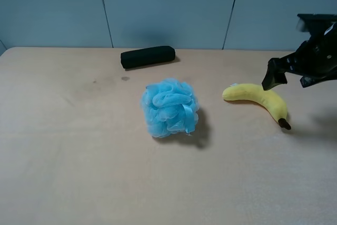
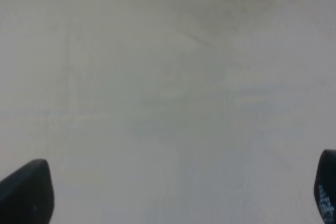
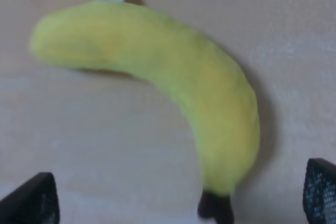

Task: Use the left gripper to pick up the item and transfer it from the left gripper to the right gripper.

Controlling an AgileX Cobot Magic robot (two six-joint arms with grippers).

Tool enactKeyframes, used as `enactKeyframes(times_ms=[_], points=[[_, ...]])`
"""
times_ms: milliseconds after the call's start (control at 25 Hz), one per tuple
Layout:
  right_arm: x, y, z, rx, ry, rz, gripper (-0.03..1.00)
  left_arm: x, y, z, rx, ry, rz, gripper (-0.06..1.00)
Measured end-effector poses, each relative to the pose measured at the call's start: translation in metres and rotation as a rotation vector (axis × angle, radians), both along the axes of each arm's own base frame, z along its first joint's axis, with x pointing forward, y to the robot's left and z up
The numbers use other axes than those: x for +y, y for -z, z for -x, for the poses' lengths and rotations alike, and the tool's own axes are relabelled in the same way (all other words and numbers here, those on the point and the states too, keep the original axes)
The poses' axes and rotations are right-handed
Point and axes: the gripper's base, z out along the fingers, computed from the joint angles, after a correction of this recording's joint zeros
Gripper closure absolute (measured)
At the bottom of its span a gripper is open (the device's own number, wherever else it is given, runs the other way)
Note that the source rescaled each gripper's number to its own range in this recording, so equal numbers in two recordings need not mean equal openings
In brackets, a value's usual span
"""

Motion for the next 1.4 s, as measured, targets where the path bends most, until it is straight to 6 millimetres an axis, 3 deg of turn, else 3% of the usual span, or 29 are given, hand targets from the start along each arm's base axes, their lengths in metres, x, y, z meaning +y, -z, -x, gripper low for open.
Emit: enactKeyframes(times_ms=[120, 320, 560, 760, 960, 1200, 1400], points=[[0.000, -0.035, 0.021, -0.010, -0.013, -0.010, -0.03, 0.000, 0.000, 0.000, 0.000, 0.000, 0.000, -0.06], [-0.003, -0.079, 0.074, -0.007, -0.008, -0.032, -0.03, 0.000, 0.000, 0.000, 0.000, 0.000, 0.000, -0.06], [-0.008, -0.108, 0.141, -0.074, 0.017, -0.058, -0.03, 0.000, 0.000, 0.000, 0.000, 0.000, 0.000, -0.06], [-0.015, -0.092, 0.202, -0.167, 0.025, -0.056, -0.03, 0.000, 0.000, 0.000, 0.000, 0.000, 0.000, -0.06], [-0.023, -0.066, 0.248, -0.289, 0.037, -0.019, -0.03, 0.000, 0.000, 0.000, 0.000, 0.000, 0.000, -0.06], [-0.027, -0.056, 0.276, -0.554, 0.051, -0.034, -0.03, 0.000, 0.000, 0.000, 0.000, 0.000, 0.000, -0.06], [-0.029, -0.042, 0.288, -0.654, 0.056, -0.035, -0.03, 0.000, 0.000, 0.000, 0.000, 0.000, 0.000, -0.06]])
